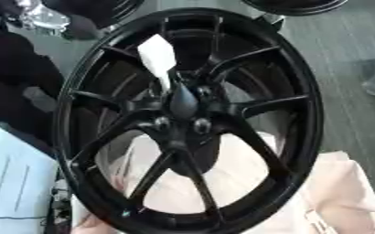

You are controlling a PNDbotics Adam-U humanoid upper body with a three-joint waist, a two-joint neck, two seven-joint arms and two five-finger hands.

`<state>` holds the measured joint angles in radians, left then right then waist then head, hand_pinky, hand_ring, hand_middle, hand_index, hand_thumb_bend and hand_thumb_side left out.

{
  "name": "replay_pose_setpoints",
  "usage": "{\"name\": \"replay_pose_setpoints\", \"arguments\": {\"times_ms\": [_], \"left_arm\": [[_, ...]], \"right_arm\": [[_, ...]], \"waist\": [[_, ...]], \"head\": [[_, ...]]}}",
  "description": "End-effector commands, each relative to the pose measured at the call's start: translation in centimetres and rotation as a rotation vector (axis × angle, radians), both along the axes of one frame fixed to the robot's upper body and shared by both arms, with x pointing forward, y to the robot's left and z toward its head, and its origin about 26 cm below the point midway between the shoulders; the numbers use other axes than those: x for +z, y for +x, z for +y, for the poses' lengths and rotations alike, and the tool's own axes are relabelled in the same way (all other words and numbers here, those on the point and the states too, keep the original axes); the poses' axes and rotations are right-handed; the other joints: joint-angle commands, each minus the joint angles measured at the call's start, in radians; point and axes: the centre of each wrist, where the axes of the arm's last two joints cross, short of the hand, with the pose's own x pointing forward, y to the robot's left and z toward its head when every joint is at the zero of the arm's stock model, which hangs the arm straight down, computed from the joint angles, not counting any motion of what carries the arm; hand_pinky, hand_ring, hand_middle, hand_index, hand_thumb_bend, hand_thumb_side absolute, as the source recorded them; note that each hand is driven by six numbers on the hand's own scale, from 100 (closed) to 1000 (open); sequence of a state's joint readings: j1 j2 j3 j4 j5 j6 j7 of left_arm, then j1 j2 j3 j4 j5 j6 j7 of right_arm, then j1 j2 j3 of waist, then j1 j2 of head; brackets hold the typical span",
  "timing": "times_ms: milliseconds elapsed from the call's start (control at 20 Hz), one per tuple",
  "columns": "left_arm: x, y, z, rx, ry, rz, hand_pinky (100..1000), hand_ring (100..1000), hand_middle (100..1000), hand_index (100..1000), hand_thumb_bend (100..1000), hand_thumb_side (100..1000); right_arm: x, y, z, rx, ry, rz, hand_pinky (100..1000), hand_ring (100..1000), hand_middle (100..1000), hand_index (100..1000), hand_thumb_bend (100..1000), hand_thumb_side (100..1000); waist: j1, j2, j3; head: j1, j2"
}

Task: Pull the pin out of the wheel hub.

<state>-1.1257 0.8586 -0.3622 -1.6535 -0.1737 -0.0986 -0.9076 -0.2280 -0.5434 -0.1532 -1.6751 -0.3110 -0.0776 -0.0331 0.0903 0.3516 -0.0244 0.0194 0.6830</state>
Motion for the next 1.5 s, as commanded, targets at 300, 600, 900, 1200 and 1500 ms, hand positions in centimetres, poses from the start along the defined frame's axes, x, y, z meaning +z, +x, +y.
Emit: {"name": "replay_pose_setpoints", "arguments": {"times_ms": [300, 600, 900, 1200, 1500], "left_arm": [[0.0, 2.5, -2.3, -0.018, 0.082, -0.044, 836, 827, 767, 829, 573, 468], [-0.7, 4.2, -3.0, -0.031, 0.120, -0.042, 842, 833, 767, 821, 657, 312], [-1.5, 5.4, -3.5, -0.042, 0.161, -0.039, 841, 829, 763, 816, 673, 288], [-2.2, 6.3, -4.0, -0.047, 0.175, -0.024, 833, 821, 754, 801, 618, 281], [-3.0, 7.1, -4.4, -0.044, 0.192, -0.006, 831, 818, 753, 790, 584, 274]], "right_arm": [[1.3, -0.1, -0.3, 0.004, -0.040, -0.022, 783, 739, 656, 787, 100, 667], [1.2, 0.0, -0.3, 0.006, -0.042, -0.017, 783, 739, 657, 787, 100, 667], [1.2, 0.0, -0.3, 0.008, -0.043, -0.015, 783, 740, 657, 787, 100, 667], [1.2, 0.0, -0.3, 0.010, -0.044, -0.012, 783, 740, 658, 787, 100, 668], [1.2, 0.1, -0.3, 0.010, -0.043, -0.011, 782, 740, 658, 787, 100, 666]], "waist": [[-0.002, -0.030, -0.004], [-0.001, -0.032, -0.006], [-0.001, -0.033, -0.007], [-0.002, -0.033, -0.008], [-0.001, -0.034, -0.011]], "head": [[-0.016, -0.020], [-0.019, -0.020], [-0.019, -0.020], [-0.015, -0.018], [-0.012, -0.015]]}}
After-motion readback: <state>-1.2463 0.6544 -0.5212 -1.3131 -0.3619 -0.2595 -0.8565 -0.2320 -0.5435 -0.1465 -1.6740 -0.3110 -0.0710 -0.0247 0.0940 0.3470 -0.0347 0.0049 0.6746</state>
